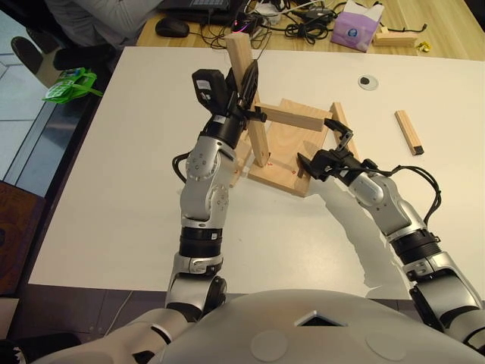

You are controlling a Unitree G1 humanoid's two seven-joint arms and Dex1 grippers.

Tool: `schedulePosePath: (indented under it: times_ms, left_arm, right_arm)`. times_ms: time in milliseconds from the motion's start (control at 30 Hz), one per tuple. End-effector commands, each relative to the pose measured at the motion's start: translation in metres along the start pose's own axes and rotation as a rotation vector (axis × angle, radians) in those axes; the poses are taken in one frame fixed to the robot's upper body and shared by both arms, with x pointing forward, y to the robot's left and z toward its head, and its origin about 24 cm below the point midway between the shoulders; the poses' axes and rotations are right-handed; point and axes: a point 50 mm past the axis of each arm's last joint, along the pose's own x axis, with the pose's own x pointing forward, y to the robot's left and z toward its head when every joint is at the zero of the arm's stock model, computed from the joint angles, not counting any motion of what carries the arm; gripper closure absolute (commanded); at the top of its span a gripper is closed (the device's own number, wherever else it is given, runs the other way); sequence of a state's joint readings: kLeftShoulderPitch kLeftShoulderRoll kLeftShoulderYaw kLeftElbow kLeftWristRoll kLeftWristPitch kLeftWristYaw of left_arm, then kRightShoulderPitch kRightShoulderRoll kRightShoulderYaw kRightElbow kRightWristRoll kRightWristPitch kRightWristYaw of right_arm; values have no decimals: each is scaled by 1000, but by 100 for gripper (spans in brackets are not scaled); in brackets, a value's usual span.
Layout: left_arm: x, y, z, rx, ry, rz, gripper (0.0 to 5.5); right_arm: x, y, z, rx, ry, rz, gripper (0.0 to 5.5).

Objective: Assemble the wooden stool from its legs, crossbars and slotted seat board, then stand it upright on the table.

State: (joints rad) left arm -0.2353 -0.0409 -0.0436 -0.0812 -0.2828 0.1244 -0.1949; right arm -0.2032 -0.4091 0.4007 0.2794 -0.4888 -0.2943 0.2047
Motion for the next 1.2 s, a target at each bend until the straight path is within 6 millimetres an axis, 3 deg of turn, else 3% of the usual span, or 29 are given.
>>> schedulePosePath:
  times_ms: [33,400,700,1200]
  left_arm:
    - [2,-15,4,-66,-43,-53,447]
    - [-2,-18,10,-97,-100,-57,447]
    - [-11,-8,1,132,-151,-21,447]
    - [-17,-25,7,166,-238,0,447]
  right_arm:
    - [-14,34,-21,20,125,171,10]
    - [-12,35,-21,18,122,172,10]
    - [-12,35,-20,22,117,174,10]
    - [-13,28,-26,-15,111,198,10]
